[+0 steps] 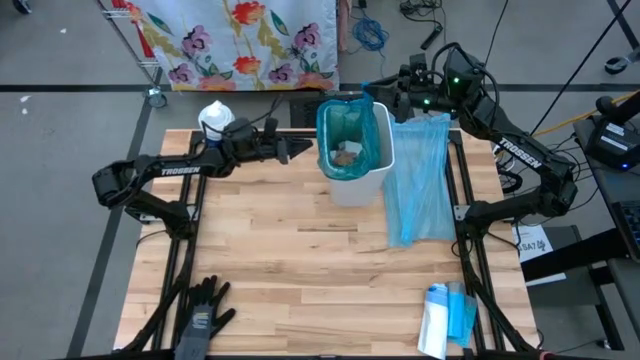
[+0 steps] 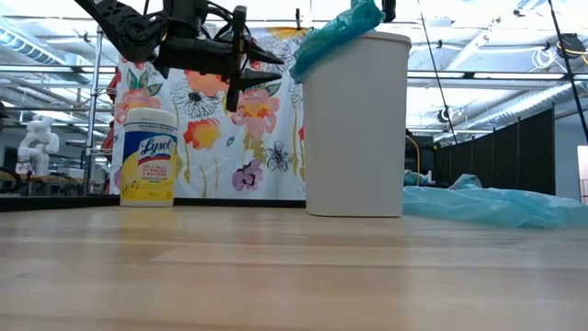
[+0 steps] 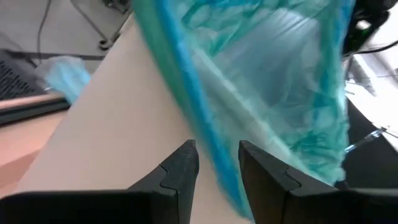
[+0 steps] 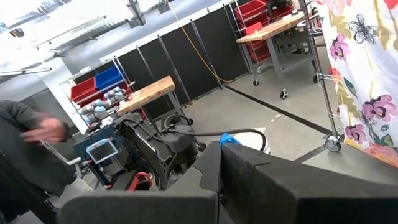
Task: Place trash/remove bag and relplace
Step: Remove the trash bag from the trash bin
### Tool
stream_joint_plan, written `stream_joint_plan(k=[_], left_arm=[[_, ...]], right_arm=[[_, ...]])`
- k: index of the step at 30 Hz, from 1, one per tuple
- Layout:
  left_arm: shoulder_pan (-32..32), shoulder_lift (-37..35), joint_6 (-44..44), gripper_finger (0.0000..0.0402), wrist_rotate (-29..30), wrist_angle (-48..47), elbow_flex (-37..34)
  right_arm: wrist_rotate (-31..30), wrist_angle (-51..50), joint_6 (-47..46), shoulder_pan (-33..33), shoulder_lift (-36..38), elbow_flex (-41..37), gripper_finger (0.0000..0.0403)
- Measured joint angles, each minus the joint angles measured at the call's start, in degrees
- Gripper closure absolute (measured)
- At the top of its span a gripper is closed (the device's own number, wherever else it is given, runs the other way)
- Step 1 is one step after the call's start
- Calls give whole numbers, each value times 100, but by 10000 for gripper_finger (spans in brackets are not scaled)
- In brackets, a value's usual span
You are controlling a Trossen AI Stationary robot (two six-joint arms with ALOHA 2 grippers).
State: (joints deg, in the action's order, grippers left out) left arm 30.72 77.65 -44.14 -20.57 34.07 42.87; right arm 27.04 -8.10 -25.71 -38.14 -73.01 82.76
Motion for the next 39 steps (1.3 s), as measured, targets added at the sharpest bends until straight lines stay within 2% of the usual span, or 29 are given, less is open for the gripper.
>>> stream_joint_plan(k=[7, 11, 21, 28, 39], left_arm=[[-298, 0, 110, 281, 134, -47, 0], [-342, 61, 251, 281, 608, -136, 7], [-494, 155, 246, 281, 511, -159, 14], [-500, 202, 321, 281, 526, -137, 275], [-522, 597, 260, 288, 500, -239, 459]], right_arm=[[-1, 0, 2, 1, 0, 0, 403], [-1, 0, 30, 1, 1, 0, 403], [-3, 2, 26, 1, 2, 0, 403], [-3, 2, -8, 3, 2, 0, 403], [-3, 2, 127, 36, -15, 0, 403]])
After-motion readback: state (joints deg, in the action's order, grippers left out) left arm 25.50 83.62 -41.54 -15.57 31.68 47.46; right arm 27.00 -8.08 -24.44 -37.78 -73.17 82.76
